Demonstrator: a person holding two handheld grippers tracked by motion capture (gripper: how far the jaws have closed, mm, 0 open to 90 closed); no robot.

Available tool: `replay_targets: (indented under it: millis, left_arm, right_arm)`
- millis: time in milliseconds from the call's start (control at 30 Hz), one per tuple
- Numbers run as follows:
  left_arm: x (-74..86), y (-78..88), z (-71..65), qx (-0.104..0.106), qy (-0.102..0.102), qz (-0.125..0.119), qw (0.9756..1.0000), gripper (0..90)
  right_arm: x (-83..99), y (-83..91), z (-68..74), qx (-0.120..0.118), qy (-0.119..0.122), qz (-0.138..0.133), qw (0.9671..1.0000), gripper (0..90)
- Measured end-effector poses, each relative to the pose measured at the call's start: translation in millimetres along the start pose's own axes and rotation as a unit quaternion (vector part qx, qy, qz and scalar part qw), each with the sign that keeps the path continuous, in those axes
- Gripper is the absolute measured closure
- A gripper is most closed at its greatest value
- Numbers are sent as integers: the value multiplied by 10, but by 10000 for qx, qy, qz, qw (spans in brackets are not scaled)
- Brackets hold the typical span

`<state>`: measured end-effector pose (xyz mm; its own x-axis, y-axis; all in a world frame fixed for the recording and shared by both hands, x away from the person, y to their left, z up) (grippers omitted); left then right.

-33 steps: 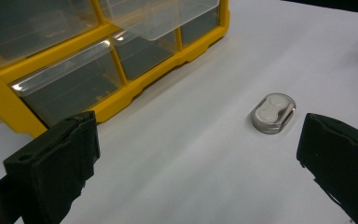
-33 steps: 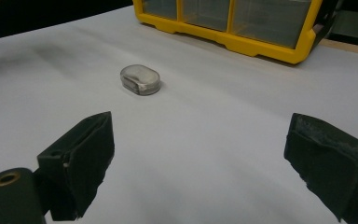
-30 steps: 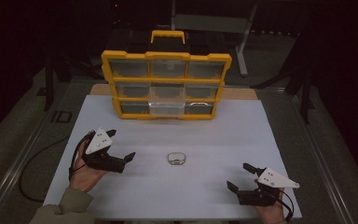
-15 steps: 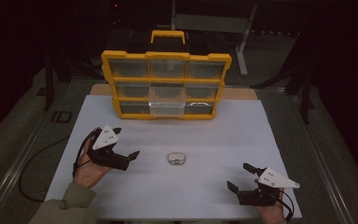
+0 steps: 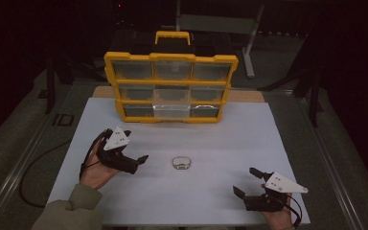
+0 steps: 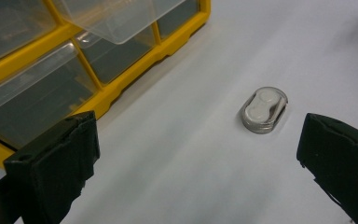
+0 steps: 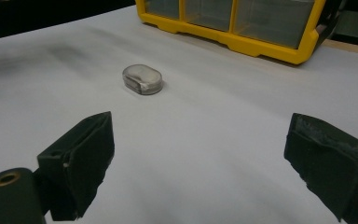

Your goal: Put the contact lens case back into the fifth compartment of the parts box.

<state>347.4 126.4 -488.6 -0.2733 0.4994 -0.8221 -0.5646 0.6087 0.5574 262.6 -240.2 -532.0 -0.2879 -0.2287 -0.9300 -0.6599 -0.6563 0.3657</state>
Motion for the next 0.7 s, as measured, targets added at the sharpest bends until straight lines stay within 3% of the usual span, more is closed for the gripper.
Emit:
replay_targets:
  millis: [700]
  left_arm:
    - [-48,-208,-65,279,-247,293,9989,0]
  right_arm:
    - [8,-7,0,-15,-13,27,10000,85]
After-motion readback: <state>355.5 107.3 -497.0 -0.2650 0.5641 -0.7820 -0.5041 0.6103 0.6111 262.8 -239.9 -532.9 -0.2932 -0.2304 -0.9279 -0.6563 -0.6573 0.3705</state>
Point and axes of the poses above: each handheld gripper's, and its own axes: y roughly backward along the jaws, x roughly out of its underside, z roughly to its left, the point moved 8 cm from there along -y, roughly forward along the jaws, and after that the axes turned 1 degree about -z, right-handed, at the moved point
